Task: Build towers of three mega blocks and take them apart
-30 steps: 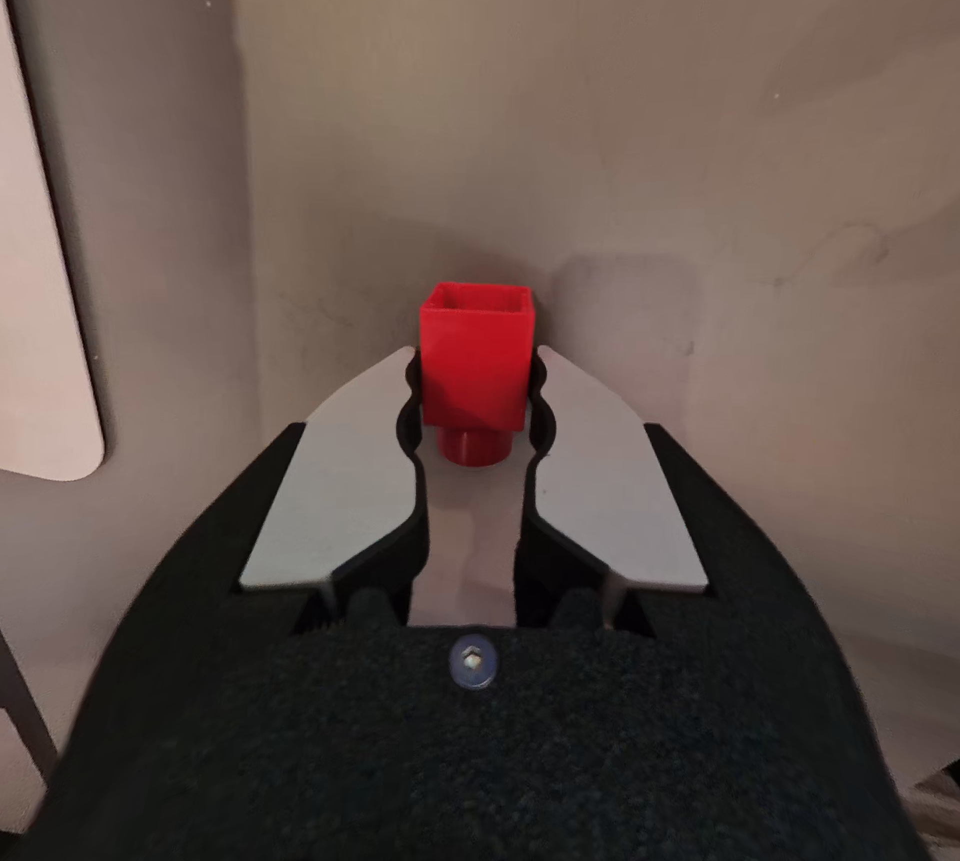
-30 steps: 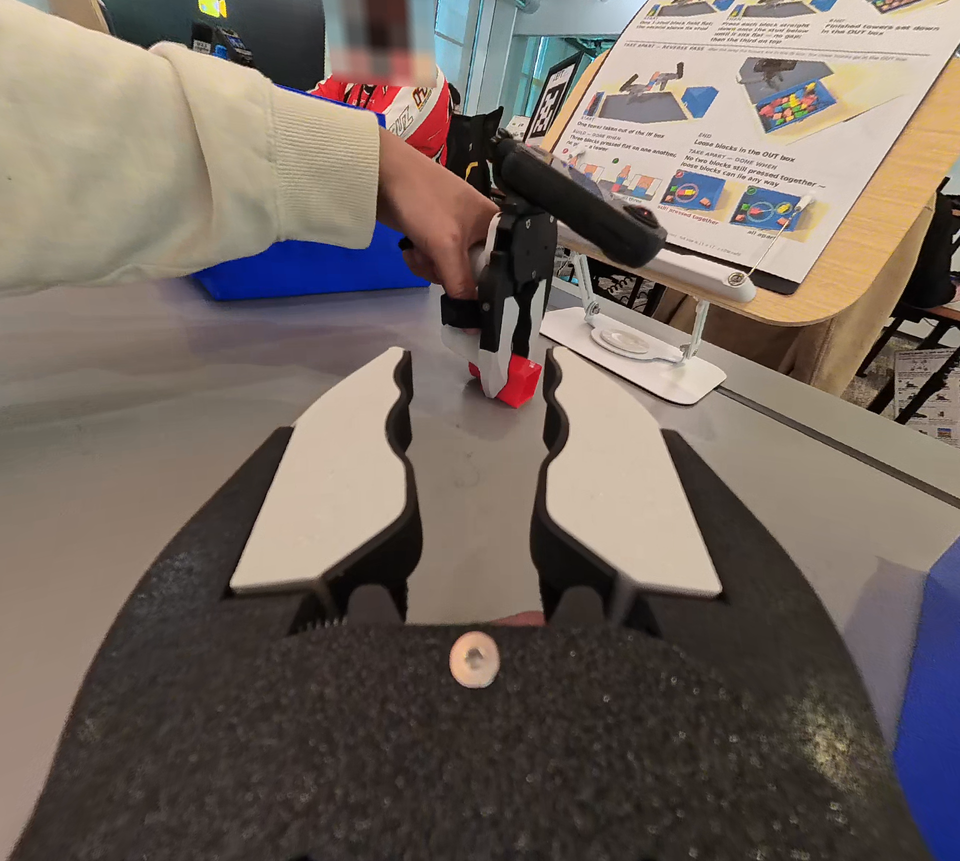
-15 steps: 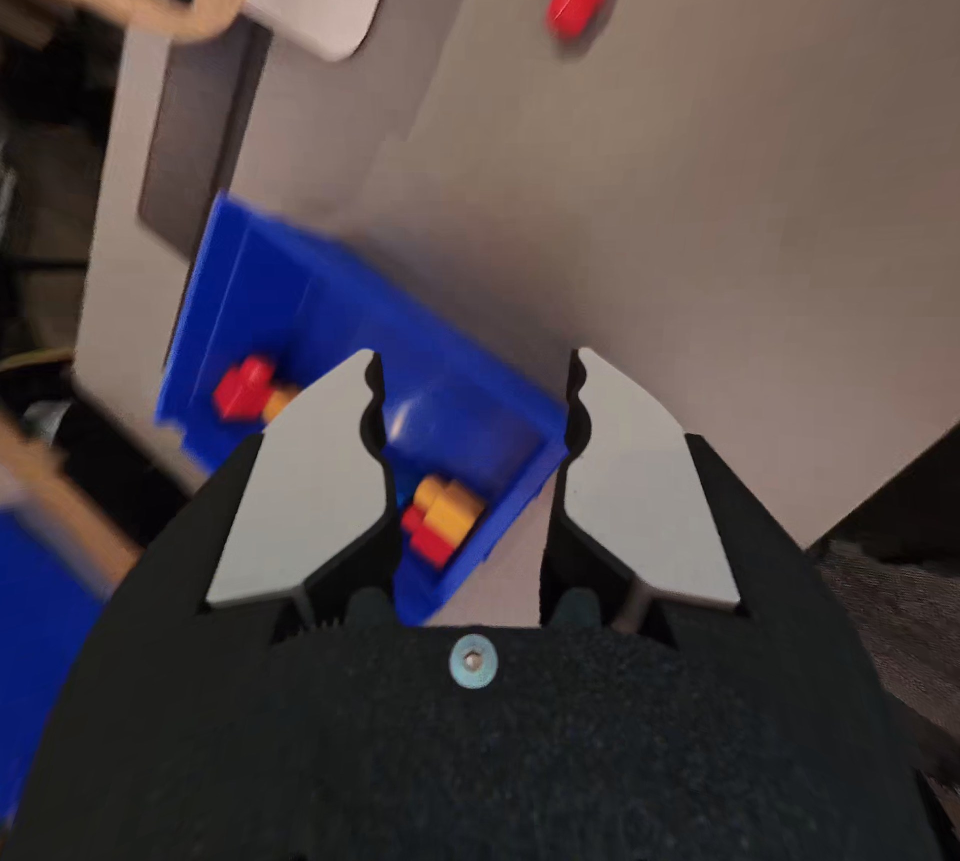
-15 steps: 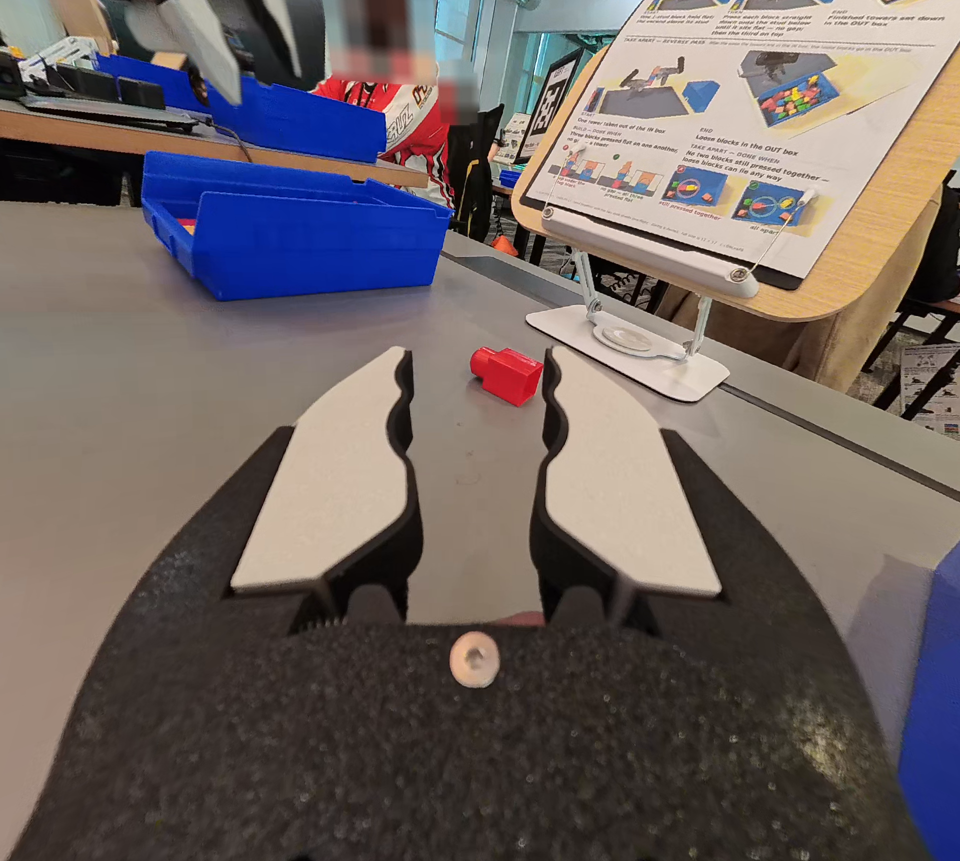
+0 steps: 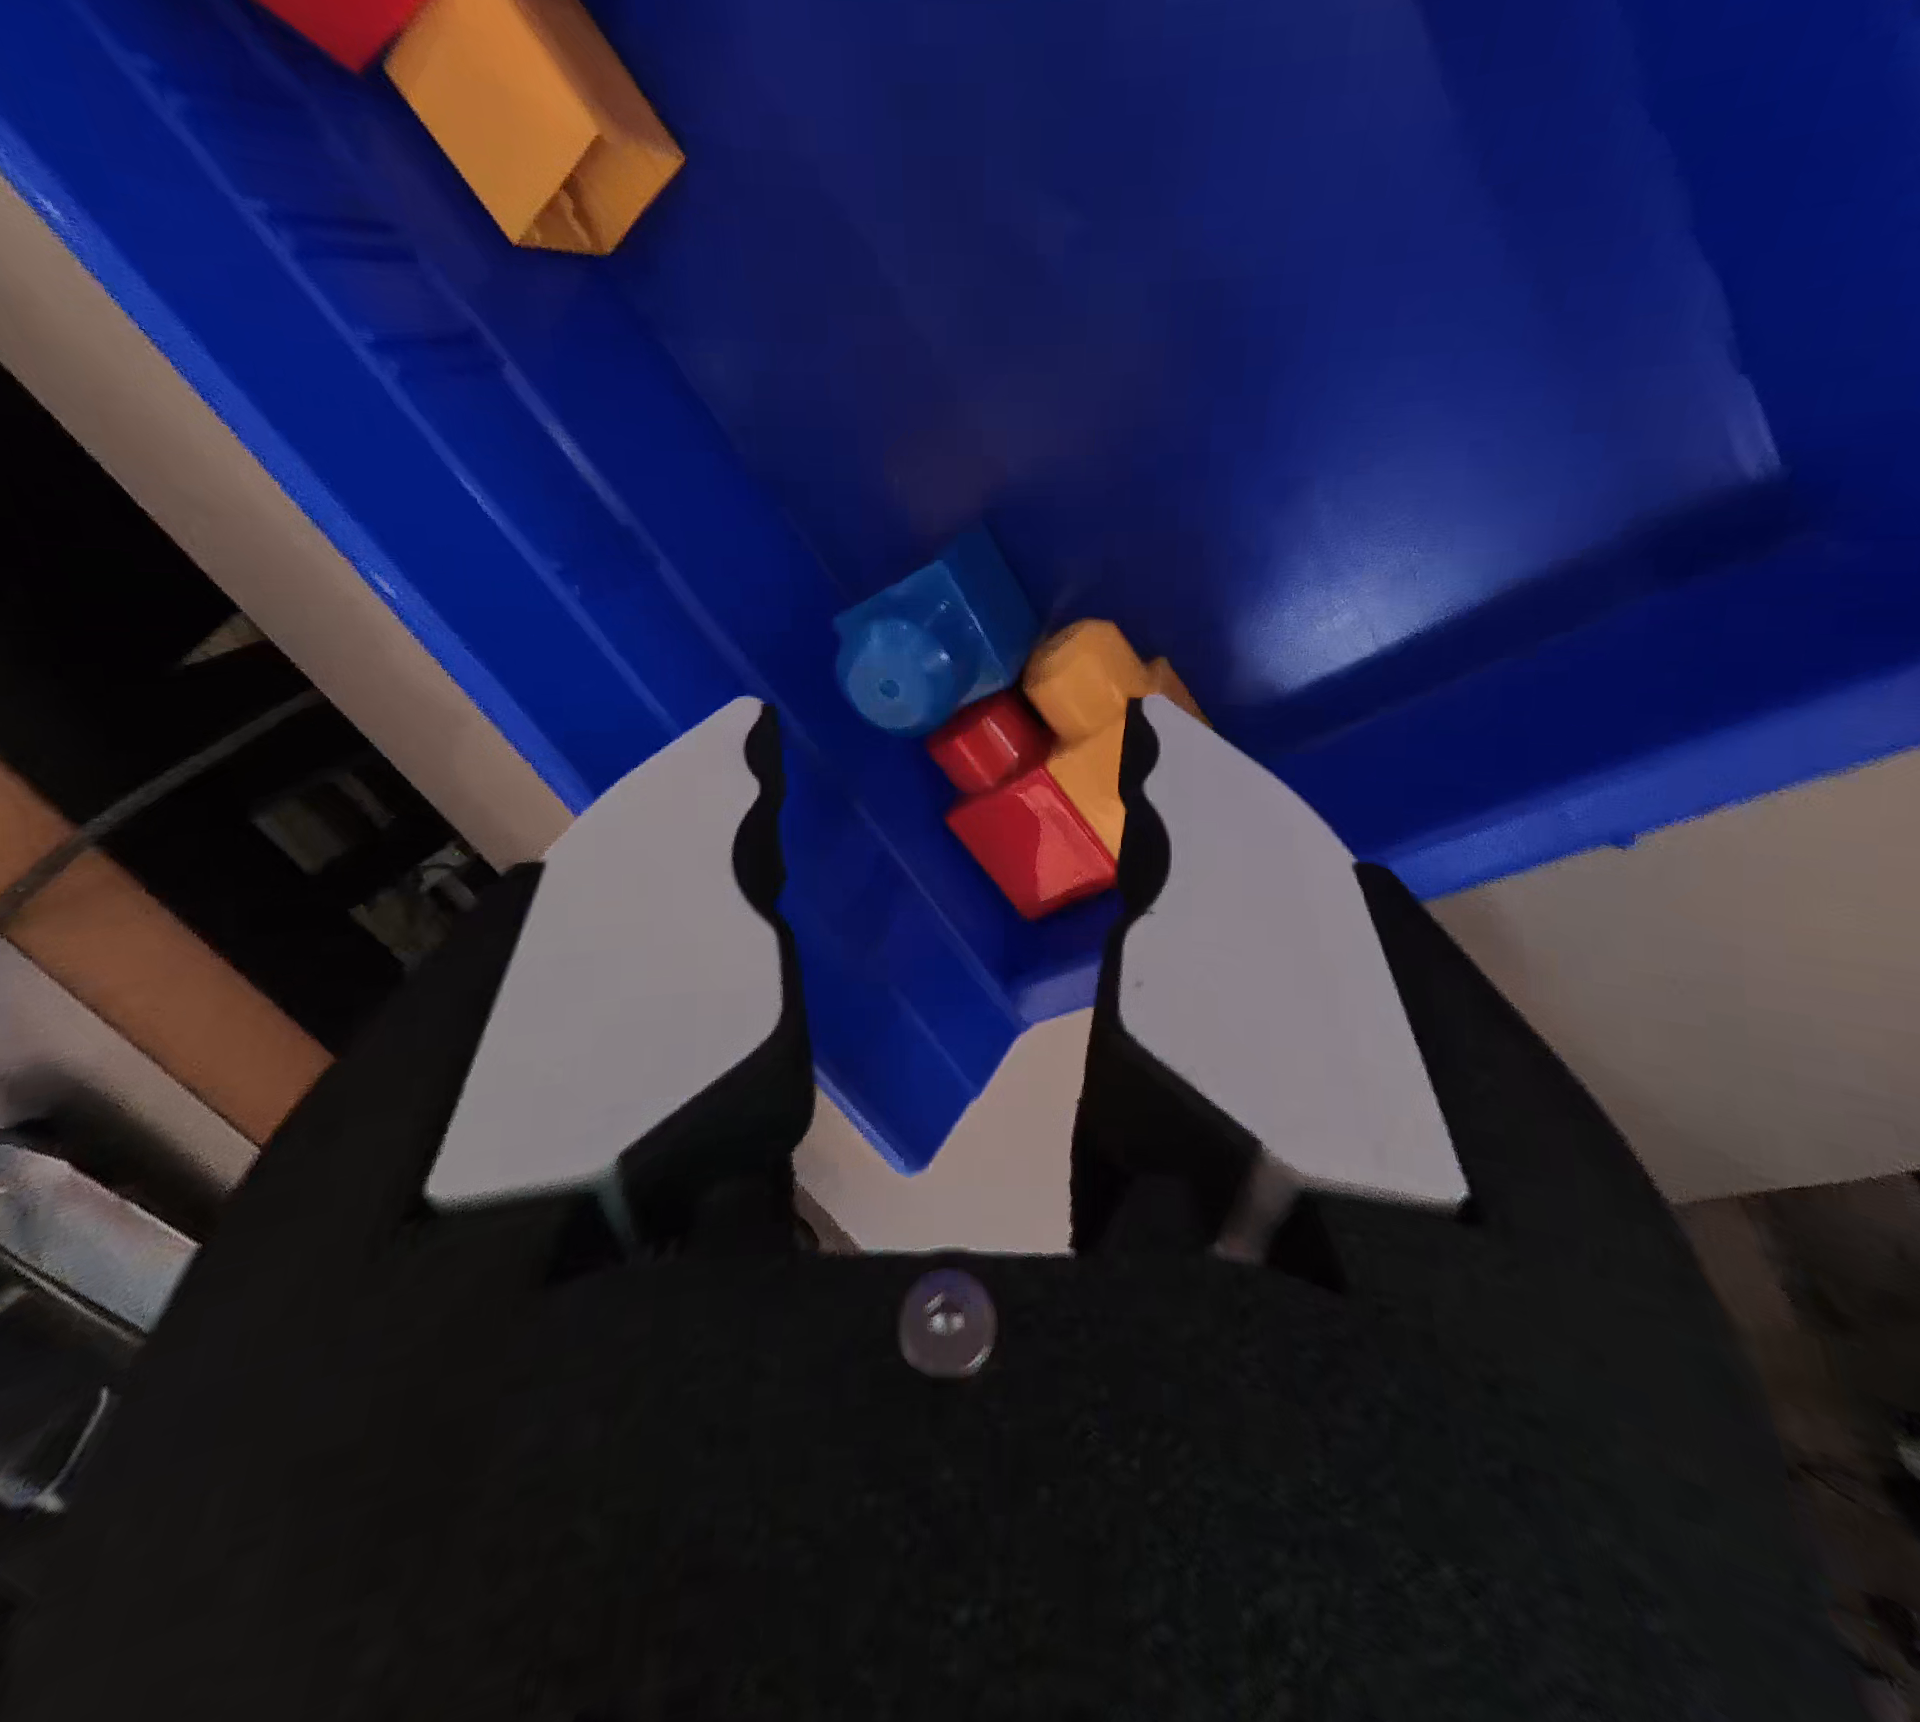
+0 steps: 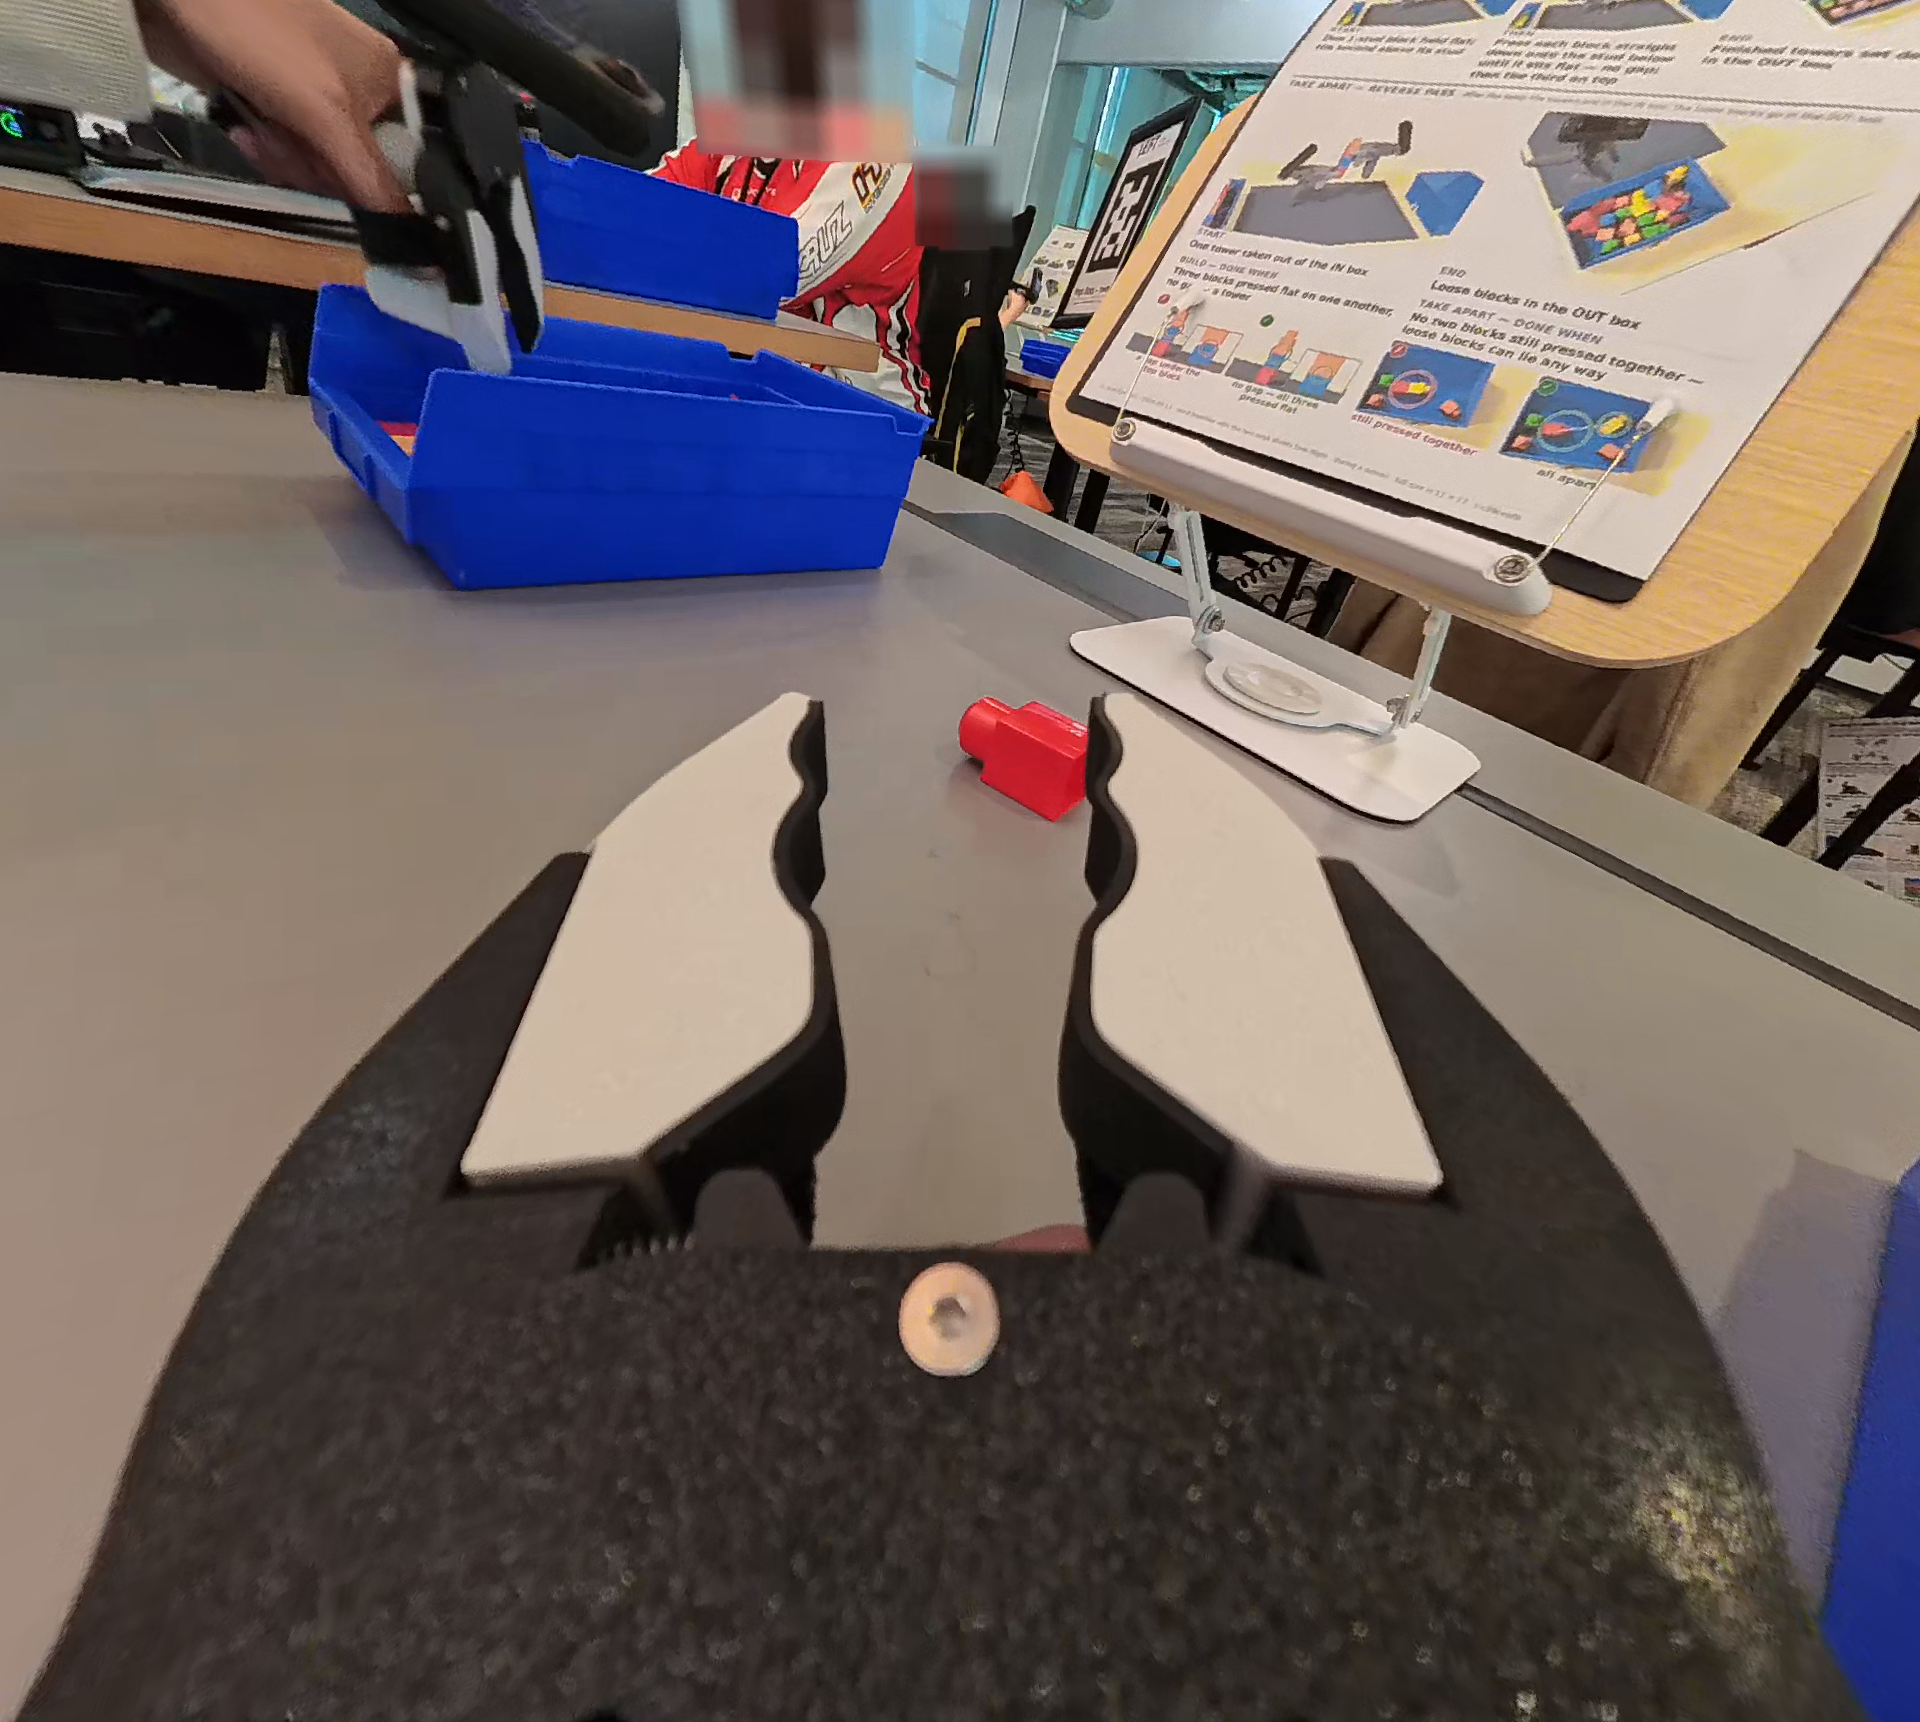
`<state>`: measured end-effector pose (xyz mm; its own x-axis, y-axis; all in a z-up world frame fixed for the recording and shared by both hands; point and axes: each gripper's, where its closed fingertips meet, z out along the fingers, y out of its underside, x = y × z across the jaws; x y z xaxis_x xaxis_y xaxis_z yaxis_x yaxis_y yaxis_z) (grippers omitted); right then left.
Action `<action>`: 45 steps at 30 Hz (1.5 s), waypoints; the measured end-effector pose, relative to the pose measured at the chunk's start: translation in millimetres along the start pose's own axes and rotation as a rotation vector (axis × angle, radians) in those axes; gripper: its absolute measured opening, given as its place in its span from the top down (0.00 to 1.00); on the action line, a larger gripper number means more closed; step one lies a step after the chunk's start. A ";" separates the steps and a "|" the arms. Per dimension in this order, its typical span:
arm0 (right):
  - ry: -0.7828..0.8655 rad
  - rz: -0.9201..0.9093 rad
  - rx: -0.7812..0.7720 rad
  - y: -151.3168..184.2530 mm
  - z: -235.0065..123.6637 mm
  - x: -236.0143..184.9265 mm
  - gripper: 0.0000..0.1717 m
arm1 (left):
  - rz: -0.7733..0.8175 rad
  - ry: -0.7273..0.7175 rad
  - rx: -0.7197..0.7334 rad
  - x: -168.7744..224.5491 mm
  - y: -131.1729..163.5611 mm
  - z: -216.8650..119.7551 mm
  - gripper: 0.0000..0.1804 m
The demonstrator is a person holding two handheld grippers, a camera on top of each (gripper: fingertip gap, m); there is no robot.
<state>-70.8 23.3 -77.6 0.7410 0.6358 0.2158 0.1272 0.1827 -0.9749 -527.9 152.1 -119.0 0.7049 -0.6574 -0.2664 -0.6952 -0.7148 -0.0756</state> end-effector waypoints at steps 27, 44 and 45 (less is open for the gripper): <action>-0.015 -0.002 0.004 -0.5 0.0 -2.9 0.74 | -0.432 0.139 -0.150 8.9 4.5 57.0 0.80; -0.010 -0.005 0.011 -1.8 -1.1 -2.5 0.74 | 0.144 0.116 0.181 142.0 -174.8 -102.5 0.80; -0.010 -0.006 0.011 -1.8 -1.2 -2.7 0.74 | 0.178 0.103 0.157 154.2 -183.6 -93.4 0.80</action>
<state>-72.2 20.3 -76.6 0.7334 0.6424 0.2224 0.1242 0.1950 -0.9729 -278.4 159.7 -56.5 0.5744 -0.7963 -0.1898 -0.8173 -0.5450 -0.1870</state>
